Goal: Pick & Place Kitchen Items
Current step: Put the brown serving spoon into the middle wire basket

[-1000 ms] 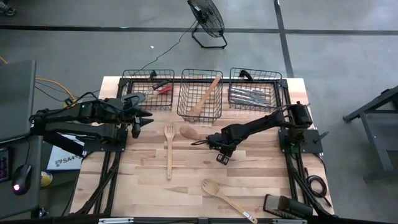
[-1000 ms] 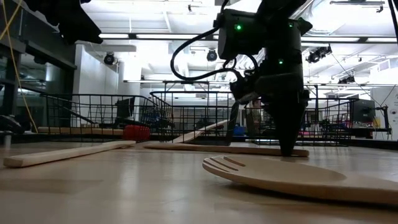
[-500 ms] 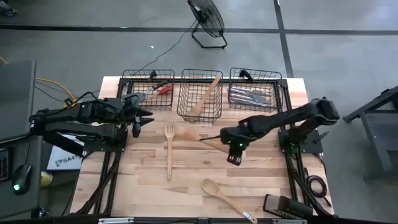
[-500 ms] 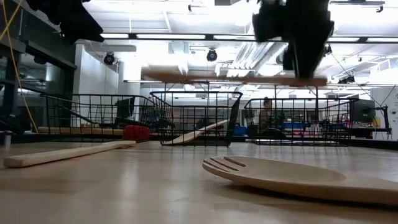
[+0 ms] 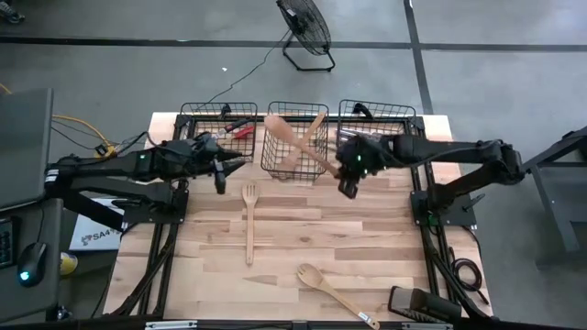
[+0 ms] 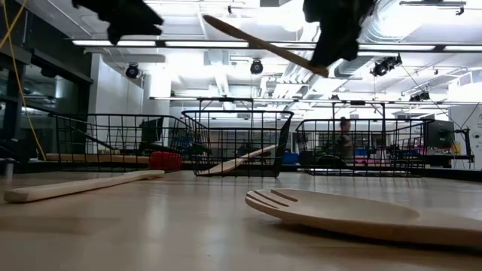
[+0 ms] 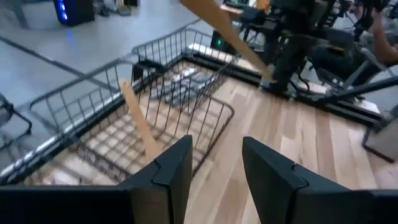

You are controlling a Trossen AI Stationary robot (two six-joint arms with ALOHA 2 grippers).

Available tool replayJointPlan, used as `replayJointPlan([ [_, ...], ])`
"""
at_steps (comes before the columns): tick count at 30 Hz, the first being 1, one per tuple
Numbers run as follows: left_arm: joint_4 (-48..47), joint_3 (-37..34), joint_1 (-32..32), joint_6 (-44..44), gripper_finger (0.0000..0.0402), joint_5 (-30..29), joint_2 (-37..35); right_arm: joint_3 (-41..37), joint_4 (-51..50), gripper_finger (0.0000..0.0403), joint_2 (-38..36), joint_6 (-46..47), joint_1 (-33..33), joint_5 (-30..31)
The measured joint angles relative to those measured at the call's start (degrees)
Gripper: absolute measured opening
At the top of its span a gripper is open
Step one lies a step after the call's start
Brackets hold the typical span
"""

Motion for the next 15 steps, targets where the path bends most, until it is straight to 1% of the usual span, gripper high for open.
replayJointPlan([
  [7, 17.11, 0.02, 0.04, 1.21, 0.0138, -4.36, 9.43, 0.03, 7.33, 0.0081, 0.02, -12.17, -9.94, -7.35],
  [12, 29.80, 0.02, 0.08, 0.26, 0.0138, -7.09, 16.89, 0.03, 13.44, 0.0081, 0.02, -17.76, -16.39, -16.21],
  [15, 37.13, 0.07, 1.67, -0.24, 0.0138, -7.18, 21.35, 0.07, 17.34, 0.0081, 0.15, -19.64, -19.20, -20.97],
])
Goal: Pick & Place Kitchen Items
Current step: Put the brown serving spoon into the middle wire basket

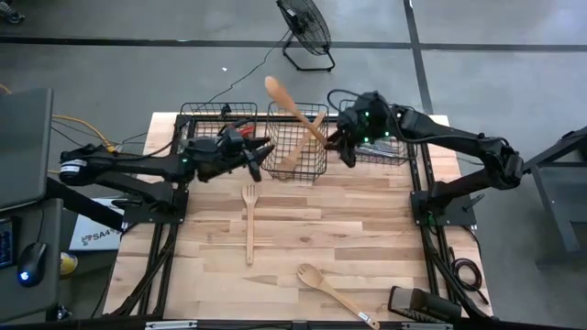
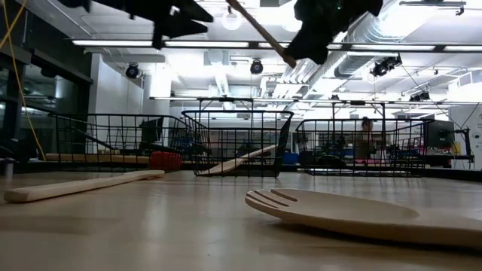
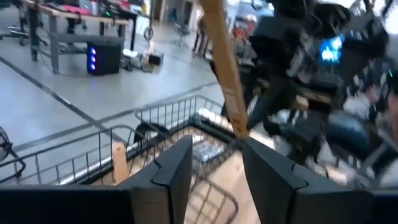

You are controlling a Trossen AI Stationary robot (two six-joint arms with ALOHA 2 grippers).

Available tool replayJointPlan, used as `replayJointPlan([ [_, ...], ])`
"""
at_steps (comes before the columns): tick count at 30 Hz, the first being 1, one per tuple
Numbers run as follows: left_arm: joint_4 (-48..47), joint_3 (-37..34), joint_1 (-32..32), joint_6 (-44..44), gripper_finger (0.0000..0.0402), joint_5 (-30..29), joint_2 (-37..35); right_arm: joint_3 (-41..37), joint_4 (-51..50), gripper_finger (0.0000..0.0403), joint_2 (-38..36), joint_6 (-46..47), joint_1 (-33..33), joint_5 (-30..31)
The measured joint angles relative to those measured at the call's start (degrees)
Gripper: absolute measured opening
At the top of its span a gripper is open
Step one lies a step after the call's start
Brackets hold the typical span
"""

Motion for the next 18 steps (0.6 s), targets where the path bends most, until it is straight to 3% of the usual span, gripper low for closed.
replayJointPlan([
  [4, 5.56, 1.75, 3.00, -2.05, 0.0139, 1.67, 5.36, 0.00, 3.29, 0.0081, 0.04, -1.40, -3.16, -6.33],
  [10, 6.29, 8.51, 8.11, -0.38, 0.0142, 8.34, 12.59, 0.02, 5.05, 0.0081, 0.04, -3.25, -6.37, -11.47],
  [18, 6.47, 16.60, 13.23, -0.15, 0.0214, 18.58, 19.44, 0.04, 5.27, 0.0081, 0.04, -4.52, -9.75, -15.58],
])
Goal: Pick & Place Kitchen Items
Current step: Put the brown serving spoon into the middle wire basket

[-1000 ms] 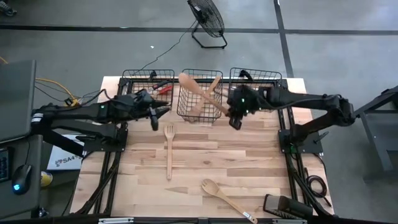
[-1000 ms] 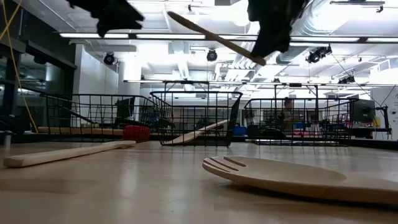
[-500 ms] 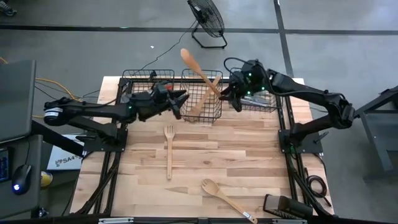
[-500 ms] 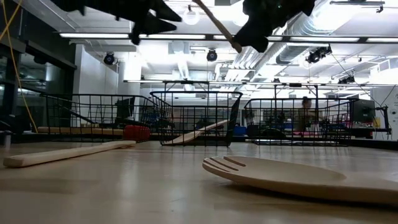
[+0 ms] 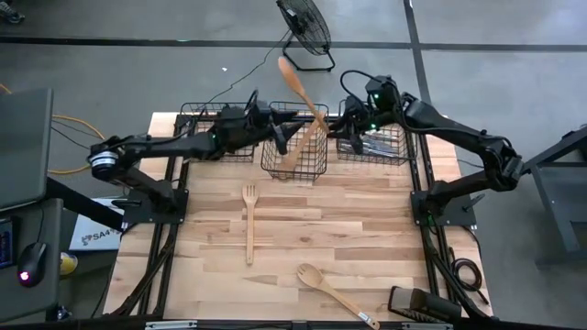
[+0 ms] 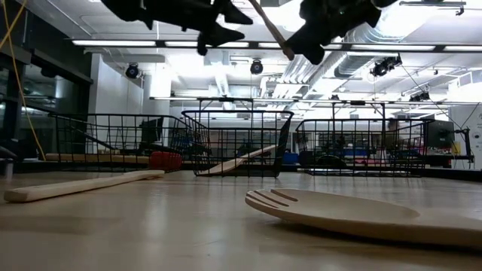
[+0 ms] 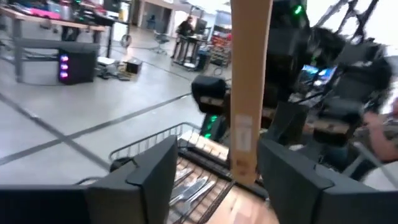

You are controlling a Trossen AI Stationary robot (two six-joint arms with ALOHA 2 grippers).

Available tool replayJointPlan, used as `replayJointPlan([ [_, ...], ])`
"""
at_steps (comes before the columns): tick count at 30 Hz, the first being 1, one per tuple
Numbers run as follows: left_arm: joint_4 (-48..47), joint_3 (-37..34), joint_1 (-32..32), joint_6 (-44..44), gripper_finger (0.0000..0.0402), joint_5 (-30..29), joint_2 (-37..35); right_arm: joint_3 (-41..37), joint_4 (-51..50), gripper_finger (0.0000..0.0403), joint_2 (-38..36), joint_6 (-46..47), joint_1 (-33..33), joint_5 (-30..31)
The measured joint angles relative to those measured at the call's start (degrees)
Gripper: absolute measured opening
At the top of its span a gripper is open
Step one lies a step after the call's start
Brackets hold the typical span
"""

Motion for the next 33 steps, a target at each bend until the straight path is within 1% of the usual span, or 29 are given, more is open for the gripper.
replayJointPlan([
  [3, 0.14, 2.32, 1.46, -2.07, 0.0235, 5.74, 1.39, 0.01, 0.19, 0.0081, 0.36, -1.35, -0.31, -0.56],
  [6, 0.08, 3.82, 2.04, -2.95, 0.0241, 7.93, 1.97, 0.01, 0.76, 0.0081, 0.95, -1.56, -0.30, -1.92],
  [13, 0.18, 5.57, 1.99, -1.59, 0.0242, 7.86, 2.11, 0.03, 1.89, 0.0081, 2.85, -1.80, 0.61, -2.33],
  [17, 0.15, 5.58, 1.99, -1.61, 0.0242, 7.55, 2.11, 0.05, 3.61, 0.0081, 3.82, -1.76, 0.95, -4.42],
  [24, 0.13, 5.58, 2.01, -1.43, 0.0242, 6.08, 2.11, 0.05, 4.33, 0.0081, 5.19, -1.76, 1.13, -4.36],
  [33, 0.16, 5.58, 3.20, -1.42, 0.0240, 5.80, 2.11, 0.05, 4.42, 0.0081, 5.77, -1.78, 1.13, -4.22],
])
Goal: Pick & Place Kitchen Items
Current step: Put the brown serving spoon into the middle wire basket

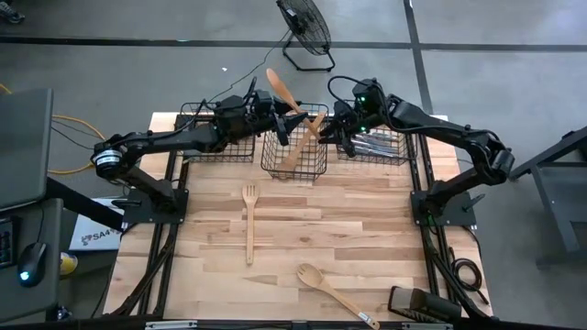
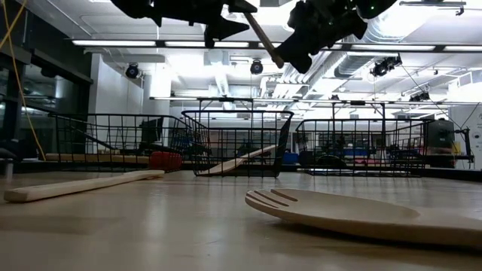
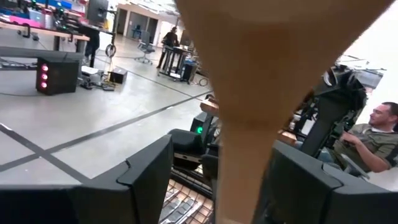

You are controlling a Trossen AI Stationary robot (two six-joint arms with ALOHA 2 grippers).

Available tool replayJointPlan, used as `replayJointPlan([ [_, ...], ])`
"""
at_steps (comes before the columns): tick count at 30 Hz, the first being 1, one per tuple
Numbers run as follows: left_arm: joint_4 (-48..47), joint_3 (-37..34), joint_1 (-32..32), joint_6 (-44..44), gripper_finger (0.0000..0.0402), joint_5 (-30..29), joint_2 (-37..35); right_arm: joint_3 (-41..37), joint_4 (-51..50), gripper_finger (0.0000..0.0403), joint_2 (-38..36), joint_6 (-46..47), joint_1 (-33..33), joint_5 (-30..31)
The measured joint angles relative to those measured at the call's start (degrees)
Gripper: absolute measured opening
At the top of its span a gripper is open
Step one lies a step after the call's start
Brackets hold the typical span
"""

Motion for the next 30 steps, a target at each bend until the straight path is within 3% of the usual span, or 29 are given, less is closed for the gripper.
replayJointPlan([
  [4, -0.02, 0.00, -0.07, 0.00, 0.0214, 0.38, 0.00, 0.00, -0.03, 0.0081, 0.00, 0.00, 0.00, 0.42],
  [14, 0.09, 0.00, -0.08, -0.22, 0.0084, 1.71, 0.00, -0.02, -0.17, 0.0081, 0.00, -0.24, 0.00, 1.85],
  [30, -0.33, 0.00, -0.08, -0.20, 0.0079, 2.06, 0.00, -0.07, -0.30, 0.0081, 0.00, -0.19, 0.00, 2.54],
])
